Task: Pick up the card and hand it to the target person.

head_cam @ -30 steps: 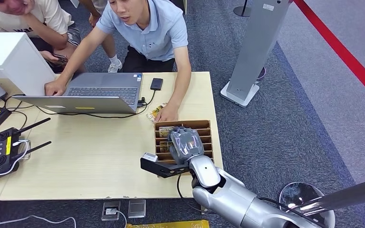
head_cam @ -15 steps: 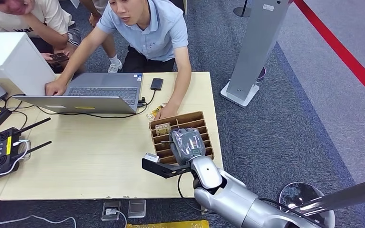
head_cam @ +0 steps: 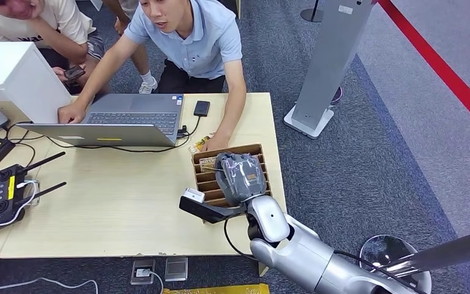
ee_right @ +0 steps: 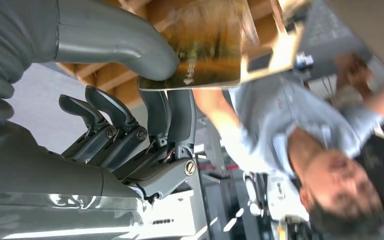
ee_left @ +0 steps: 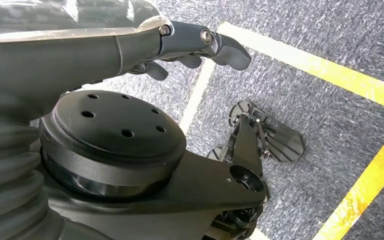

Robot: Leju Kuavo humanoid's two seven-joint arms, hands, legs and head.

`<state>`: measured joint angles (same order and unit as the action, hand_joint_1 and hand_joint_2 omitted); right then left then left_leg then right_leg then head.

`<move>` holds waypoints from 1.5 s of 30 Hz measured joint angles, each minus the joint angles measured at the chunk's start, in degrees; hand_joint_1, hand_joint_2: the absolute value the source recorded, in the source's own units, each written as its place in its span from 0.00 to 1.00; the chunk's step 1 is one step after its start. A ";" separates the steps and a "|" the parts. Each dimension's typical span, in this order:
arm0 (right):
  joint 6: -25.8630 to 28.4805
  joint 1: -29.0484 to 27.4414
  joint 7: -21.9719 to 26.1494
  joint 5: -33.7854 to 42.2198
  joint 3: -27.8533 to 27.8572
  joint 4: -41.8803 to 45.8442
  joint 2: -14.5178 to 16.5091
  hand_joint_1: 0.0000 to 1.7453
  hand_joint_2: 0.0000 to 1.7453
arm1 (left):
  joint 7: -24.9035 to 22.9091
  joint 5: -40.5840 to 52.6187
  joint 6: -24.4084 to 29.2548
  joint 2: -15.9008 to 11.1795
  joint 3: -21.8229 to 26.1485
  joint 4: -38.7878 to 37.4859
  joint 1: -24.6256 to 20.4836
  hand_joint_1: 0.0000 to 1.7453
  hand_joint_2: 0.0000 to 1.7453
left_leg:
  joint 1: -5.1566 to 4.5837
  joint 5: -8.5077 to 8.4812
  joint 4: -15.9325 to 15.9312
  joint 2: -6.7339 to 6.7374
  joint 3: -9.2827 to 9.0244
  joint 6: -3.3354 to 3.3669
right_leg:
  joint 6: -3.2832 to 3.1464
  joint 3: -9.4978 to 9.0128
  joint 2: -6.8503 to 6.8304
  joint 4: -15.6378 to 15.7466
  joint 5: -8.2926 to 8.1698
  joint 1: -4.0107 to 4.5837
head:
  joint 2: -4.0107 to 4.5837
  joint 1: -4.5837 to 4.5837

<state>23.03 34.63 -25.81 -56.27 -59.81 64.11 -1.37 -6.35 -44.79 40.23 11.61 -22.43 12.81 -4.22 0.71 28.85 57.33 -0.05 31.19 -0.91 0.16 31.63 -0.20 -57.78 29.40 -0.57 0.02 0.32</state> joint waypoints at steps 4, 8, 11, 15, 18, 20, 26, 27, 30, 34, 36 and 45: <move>1.65 1.51 0.19 -1.41 0.99 4.06 -0.46 1.00 1.00 | -0.03 0.51 0.01 0.00 -0.17 0.00 -0.02 0.00 1.00 | 0.00 0.00 0.00 0.00 0.00 0.00 | 0.00 0.01 0.00 0.00 0.00 0.00 | 0.00 -0.03; 1.21 3.06 -0.26 -2.59 1.81 7.65 -0.94 1.00 1.00 | -0.35 0.97 0.01 -0.02 -0.43 0.00 -0.01 0.00 1.00 | 0.00 0.00 0.00 0.00 0.01 0.00 | 0.00 0.01 0.00 0.00 0.00 0.00 | 0.00 -0.04; -0.22 4.82 -0.52 -3.14 2.16 9.52 -1.25 1.00 1.00 | -0.76 0.99 -0.03 -0.15 -0.99 0.02 0.02 0.00 1.00 | 0.00 0.00 0.00 0.00 0.01 0.00 | 0.00 0.01 0.01 0.00 0.00 0.00 | 0.00 -0.03; -2.75 7.29 -0.86 -3.19 2.23 10.11 -1.34 1.00 1.00 | -1.11 0.56 -0.44 -0.45 -1.85 0.13 0.07 0.00 1.00 | 0.00 0.00 0.00 0.00 0.01 0.00 | 0.00 0.00 0.00 0.00 0.00 0.00 | 0.00 -0.03; -4.51 8.86 -1.00 -2.71 2.16 9.45 -1.31 1.00 1.00 | -1.11 -0.25 -0.95 -0.77 -2.67 0.45 0.14 0.00 1.00 | 0.00 0.00 0.00 -0.01 0.02 0.00 | 0.00 0.00 0.00 0.00 0.00 0.00 | 0.00 -0.02; -5.61 9.89 -1.07 -1.88 2.04 8.47 -1.26 1.00 1.00 | -0.94 -1.01 -1.25 -1.03 -3.29 0.62 0.16 0.00 1.00 | 0.00 0.00 0.00 -0.01 0.03 0.00 | 0.00 0.00 0.00 -0.01 0.00 0.00 | 0.00 -0.02; -7.25 12.19 -1.61 0.23 1.80 4.82 -0.95 1.00 1.00 | -0.58 -3.20 -1.44 -1.69 -5.08 1.01 0.20 0.00 1.00 | 0.00 0.00 0.00 -0.02 0.04 0.00 | 0.00 0.00 -0.01 -0.01 0.00 0.00 | 0.00 -0.02; -7.42 12.48 -1.80 0.50 1.77 4.16 -0.89 1.00 1.00 | -0.58 -3.49 -1.44 -1.78 -5.38 1.05 0.20 0.00 1.00 | 0.00 0.00 0.00 -0.02 0.05 0.00 | 0.00 0.01 -0.01 -0.01 0.00 0.00 | 0.00 -0.02; -7.62 13.25 -2.12 1.10 1.65 2.36 -0.73 1.00 1.00 | -0.56 -4.09 -1.42 -2.00 -6.16 1.20 0.21 0.00 1.00 | 0.00 0.00 0.00 -0.02 0.05 0.00 | 0.00 0.01 -0.01 -0.01 0.00 0.00 | 0.00 -0.02; -7.90 13.97 -2.16 1.53 1.33 0.26 -0.35 1.00 1.00 | -0.31 -4.69 -1.45 -2.21 -6.86 1.40 0.24 0.00 1.00 | 0.00 0.00 0.00 -0.02 0.04 0.00 | 0.00 0.01 -0.01 -0.01 0.00 0.00 | 0.00 -0.03; -7.99 14.22 -2.17 1.77 1.21 -0.66 -0.21 1.00 1.00 | -0.04 -4.99 -1.56 -2.32 -7.02 1.44 0.26 0.00 1.00 | 0.00 0.00 0.00 -0.02 0.05 0.00 | 0.00 0.01 -0.01 -0.01 0.00 0.00 | 0.00 -0.03; -7.43 14.78 -2.16 2.52 0.57 -3.59 0.22 1.00 1.00 | 1.16 -6.64 -1.90 -2.66 -8.01 1.46 0.27 0.00 1.00 | 0.00 0.00 0.00 -0.02 0.05 0.00 | 0.00 0.01 -0.01 -0.01 0.00 0.00 | 0.00 -0.02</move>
<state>15.60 49.41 -27.97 -53.74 -59.24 60.52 -1.15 -5.19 -51.43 38.34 8.95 -30.44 14.27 -3.96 0.71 28.85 57.33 -0.07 31.23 -0.91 0.16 31.64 -0.21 -57.79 29.40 -0.57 0.02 0.30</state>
